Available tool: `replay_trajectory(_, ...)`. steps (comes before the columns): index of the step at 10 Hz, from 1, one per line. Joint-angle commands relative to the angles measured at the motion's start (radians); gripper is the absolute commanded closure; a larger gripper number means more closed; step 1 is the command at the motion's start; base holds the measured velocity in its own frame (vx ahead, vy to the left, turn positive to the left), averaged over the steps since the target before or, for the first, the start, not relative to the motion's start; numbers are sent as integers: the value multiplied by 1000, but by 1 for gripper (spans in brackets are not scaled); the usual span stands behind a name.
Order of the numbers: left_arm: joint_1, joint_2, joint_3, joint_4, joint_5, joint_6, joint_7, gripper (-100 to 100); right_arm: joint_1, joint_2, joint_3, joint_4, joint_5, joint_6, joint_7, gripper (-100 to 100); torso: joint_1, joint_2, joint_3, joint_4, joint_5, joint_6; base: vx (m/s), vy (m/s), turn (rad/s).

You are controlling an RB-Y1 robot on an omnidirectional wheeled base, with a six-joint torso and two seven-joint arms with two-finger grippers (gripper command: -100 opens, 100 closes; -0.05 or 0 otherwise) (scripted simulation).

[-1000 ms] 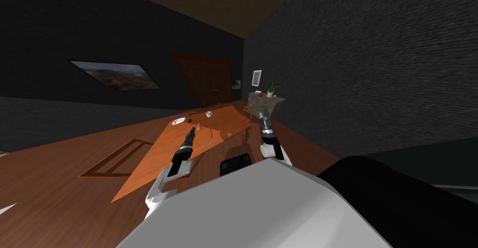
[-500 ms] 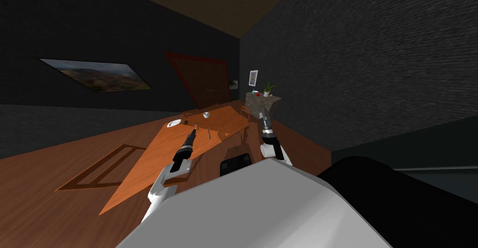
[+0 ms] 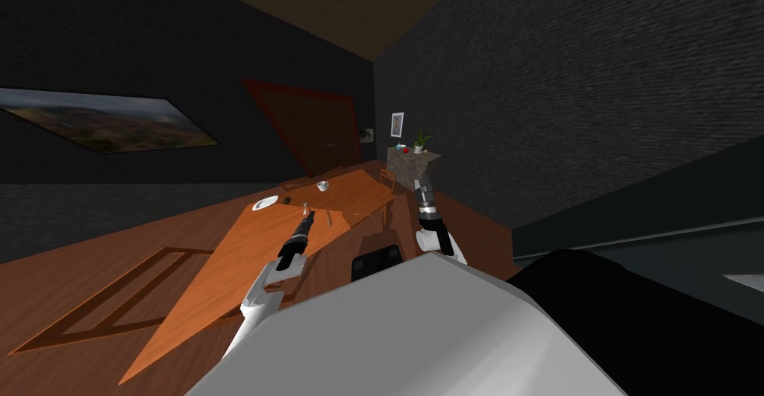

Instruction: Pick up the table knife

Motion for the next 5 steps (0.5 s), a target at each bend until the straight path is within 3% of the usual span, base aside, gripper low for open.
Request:
replay_trajectory(1, -12, 7, 1, 50, -9, 13, -3, -100, 0, 0, 0, 0, 0, 0, 0, 0, 0, 0, 0, 0, 0, 0, -4, 8, -99)
replay_trajectory(5, -57, 27, 1, 162, -46, 63, -13, -100, 0, 0, 0, 0, 0, 0, 0, 0, 0, 0, 0, 0, 0, -1, -1, 3, -107)
